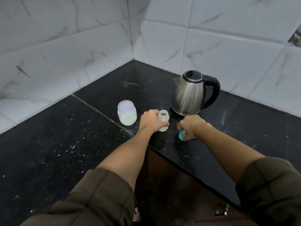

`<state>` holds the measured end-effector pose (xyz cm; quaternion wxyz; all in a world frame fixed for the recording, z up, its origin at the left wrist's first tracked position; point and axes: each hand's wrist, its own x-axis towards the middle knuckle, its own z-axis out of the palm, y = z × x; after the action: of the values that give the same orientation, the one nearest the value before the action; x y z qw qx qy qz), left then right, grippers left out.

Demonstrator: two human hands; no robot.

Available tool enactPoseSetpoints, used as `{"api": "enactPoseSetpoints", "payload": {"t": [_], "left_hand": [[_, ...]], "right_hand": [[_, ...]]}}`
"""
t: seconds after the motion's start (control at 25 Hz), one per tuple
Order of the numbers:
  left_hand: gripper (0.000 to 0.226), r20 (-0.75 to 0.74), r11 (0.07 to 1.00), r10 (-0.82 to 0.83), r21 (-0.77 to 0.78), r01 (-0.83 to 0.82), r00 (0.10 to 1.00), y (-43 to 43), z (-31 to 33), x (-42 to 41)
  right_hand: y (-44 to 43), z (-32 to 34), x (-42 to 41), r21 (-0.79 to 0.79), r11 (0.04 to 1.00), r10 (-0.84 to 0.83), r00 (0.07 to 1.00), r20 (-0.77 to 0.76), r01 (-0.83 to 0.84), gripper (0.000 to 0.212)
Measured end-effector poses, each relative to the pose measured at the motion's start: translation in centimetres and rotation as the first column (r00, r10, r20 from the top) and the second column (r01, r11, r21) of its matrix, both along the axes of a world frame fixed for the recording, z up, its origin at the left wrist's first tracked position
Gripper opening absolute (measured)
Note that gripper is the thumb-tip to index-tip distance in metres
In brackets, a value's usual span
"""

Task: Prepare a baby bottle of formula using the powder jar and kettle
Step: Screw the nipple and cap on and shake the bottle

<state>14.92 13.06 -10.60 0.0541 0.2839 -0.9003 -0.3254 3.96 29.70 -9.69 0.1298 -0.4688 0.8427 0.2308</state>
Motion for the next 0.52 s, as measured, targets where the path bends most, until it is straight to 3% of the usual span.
{"api": "enactPoseSetpoints", "payload": {"t": [0.16, 0.24, 0.36, 0.52], "left_hand": [[0.044, 0.015, 0.999, 0.038, 0.000, -0.038, 0.999, 0.0, -0.8, 0.1], [0.046, 0.020, 0.999, 0.039, 0.000, -0.039, 0.999, 0.0, -1.2, -0.2], [0.052, 0.021, 1.000, 0.028, 0.005, -0.028, 0.999, 0.2, -1.5, -0.8], [0.063, 0.033, 0.999, 0.022, 0.028, -0.023, 0.999, 0.2, -2.0, -1.6]], "right_hand": [[-0.2, -0.8, -0.1, -0.009, 1.000, 0.027, 0.999, -0.034, -0.027, 0.045], [-0.8, -0.2, -0.6, -0.135, 0.990, -0.038, 0.999, -0.013, 0.036, 0.042], [-2.2, 2.5, -1.6, -0.429, 0.883, -0.152, 0.981, 0.124, 0.191, 0.046], [-4.1, 5.1, -2.2, -0.546, 0.812, -0.113, 0.973, 0.200, 0.207, 0.051]]}}
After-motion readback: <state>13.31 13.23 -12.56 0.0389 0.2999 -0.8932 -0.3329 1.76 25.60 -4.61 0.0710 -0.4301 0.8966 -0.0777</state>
